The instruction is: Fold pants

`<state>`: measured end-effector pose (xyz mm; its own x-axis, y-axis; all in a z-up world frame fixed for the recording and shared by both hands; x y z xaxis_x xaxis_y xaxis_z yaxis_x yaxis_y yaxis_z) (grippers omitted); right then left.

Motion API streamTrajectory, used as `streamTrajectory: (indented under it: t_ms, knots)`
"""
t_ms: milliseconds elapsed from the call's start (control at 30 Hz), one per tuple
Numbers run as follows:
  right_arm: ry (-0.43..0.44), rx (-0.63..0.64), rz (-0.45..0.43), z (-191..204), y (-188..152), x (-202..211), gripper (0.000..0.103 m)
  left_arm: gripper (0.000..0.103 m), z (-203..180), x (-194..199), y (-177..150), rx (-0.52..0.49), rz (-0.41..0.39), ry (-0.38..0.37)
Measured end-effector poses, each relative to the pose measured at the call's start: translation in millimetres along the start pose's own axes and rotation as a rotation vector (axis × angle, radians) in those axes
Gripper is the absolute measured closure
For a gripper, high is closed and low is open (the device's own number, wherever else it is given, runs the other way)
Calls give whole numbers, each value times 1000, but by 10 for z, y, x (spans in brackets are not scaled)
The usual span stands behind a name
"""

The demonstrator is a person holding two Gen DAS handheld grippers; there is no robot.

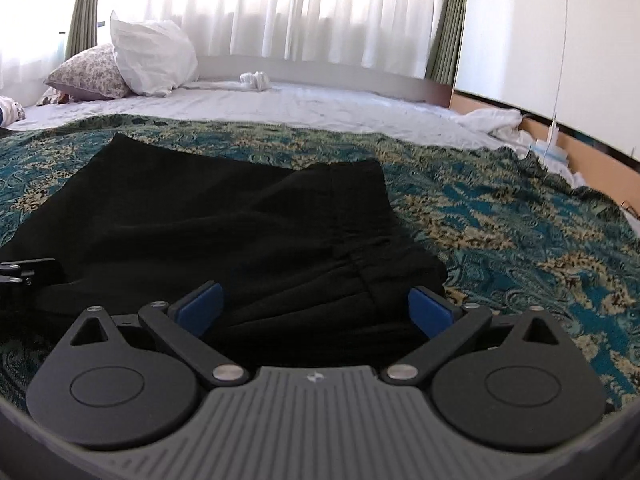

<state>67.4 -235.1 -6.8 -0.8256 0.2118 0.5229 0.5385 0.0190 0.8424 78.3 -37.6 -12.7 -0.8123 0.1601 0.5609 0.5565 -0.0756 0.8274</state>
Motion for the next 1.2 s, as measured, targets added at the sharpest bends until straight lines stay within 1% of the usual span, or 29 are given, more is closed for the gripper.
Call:
streamTrajectory:
  t_ms: [200, 433, 567, 700, 767, 833, 900, 1000, 1133, 1200]
  knots:
    - [44, -60, 7, -78, -60, -37, 0, 1, 13, -12, 1, 9, 6, 4]
    - [43, -61, -7, -80, -69, -22, 0, 0, 11, -12, 14, 17, 18, 8]
    - [58, -72, -17, -103, -86, 14, 0, 0, -2, 33, 18, 20, 29, 26]
    - [42, -56, -8, -86, -68, 104, 0, 0, -30, 140, -22, 15, 23, 40]
    - [34, -68, -22, -75, -88, 227, 0, 0, -25, 223, -45, 28, 26, 34]
    - [68, -100, -38, -74, -142, 361, 0, 0, -24, 301, -78, 42, 39, 5]
    - [124, -130, -45, -66, -220, 488, 0, 0, -37, 379, -133, 51, 53, -27]
    - [149, -130, -49, -32, -301, 618, 0, 0, -111, 485, -220, 23, 62, -43]
    - [151, -86, -36, 40, -349, 654, 0, 0, -251, 586, -314, -41, 57, -42]
    - [136, -60, -28, 57, -384, 623, 0, 0, -310, 590, -348, -60, 58, -45]
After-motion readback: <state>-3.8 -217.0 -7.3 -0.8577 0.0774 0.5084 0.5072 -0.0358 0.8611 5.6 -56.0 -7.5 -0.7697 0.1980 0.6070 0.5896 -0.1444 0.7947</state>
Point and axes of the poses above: each gripper's, at about its wrist camera, not at the fingertips, and x roughly against the way its jaws point, z to its left, y to its top, the point moved 4 cm from there along -x, roughly the way its jaws point, and after that the axes turned 3 degrees about -y, right-handed, at the moved point
